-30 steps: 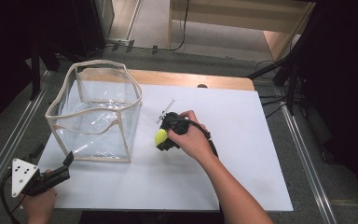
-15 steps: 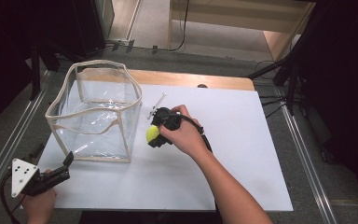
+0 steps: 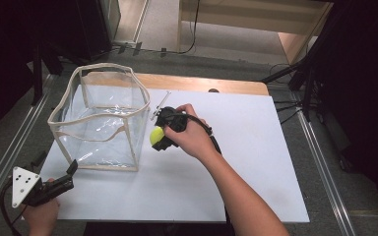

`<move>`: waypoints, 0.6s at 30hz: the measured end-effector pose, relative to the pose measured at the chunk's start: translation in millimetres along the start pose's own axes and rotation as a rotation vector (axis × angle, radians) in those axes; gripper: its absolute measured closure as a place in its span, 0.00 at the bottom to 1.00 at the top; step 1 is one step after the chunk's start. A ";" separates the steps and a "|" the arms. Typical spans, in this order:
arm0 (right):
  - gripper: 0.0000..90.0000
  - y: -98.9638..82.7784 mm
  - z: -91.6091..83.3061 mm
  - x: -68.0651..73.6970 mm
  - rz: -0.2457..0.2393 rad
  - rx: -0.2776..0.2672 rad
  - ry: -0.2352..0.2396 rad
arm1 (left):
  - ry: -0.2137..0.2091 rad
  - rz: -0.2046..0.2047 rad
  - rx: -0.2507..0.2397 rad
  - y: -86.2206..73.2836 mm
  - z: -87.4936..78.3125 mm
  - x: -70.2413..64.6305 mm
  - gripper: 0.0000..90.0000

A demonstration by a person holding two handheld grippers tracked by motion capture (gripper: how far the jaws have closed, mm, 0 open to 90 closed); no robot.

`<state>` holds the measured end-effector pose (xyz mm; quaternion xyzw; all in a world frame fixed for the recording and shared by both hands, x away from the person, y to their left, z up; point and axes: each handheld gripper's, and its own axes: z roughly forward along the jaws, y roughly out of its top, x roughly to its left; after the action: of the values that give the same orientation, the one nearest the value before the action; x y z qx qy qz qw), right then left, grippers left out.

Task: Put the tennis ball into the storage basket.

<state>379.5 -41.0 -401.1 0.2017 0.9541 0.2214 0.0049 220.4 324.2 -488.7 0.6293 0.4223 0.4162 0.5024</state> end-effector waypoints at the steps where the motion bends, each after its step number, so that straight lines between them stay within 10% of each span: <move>1: 0.26 0.9 -1.7 0.1 0.000 -0.005 0.005 | 0.000 -0.001 0.000 0.0 0.1 -0.1 0.08; 18: 0.26 14.8 -34.4 -3.9 -0.007 -0.039 -0.003 | 0.001 -0.001 -0.004 -0.1 0.4 -0.2 0.08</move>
<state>385.4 -44.8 -364.1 0.1984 0.9503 0.2395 0.0111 220.6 323.9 -488.8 0.6278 0.4219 0.4170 0.5039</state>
